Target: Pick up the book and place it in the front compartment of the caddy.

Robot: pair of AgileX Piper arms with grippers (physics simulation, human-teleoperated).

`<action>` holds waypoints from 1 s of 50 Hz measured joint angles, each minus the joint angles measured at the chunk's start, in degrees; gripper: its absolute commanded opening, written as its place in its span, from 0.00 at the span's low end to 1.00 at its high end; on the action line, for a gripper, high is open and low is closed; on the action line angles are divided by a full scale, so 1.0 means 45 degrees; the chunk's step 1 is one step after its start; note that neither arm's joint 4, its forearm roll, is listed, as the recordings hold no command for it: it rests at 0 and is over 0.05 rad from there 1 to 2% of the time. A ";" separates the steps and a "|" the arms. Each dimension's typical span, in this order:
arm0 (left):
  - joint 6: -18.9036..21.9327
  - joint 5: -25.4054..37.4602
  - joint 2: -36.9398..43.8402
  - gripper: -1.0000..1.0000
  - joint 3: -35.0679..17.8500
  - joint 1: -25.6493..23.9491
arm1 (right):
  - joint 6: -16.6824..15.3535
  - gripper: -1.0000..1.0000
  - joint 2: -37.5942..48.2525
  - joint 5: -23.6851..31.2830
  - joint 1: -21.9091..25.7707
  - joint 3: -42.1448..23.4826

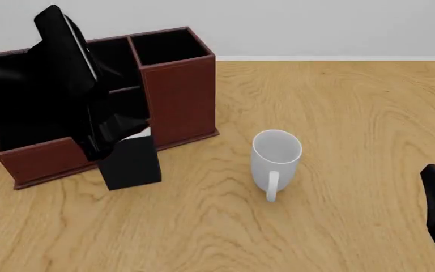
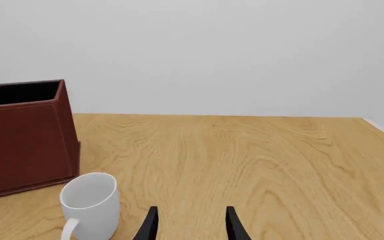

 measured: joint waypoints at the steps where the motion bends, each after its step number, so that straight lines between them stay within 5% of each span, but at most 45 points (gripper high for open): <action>1: 0.0013 -0.0021 0.0040 1.00 0.0018 0.0018 | 0.0000 1.00 0.0001 0.0000 0.0000 0.0000; 50: 0.0609 -0.1253 0.1754 1.00 0.0572 0.1252 | 0.0000 1.00 0.0006 -0.0003 0.0000 -0.0002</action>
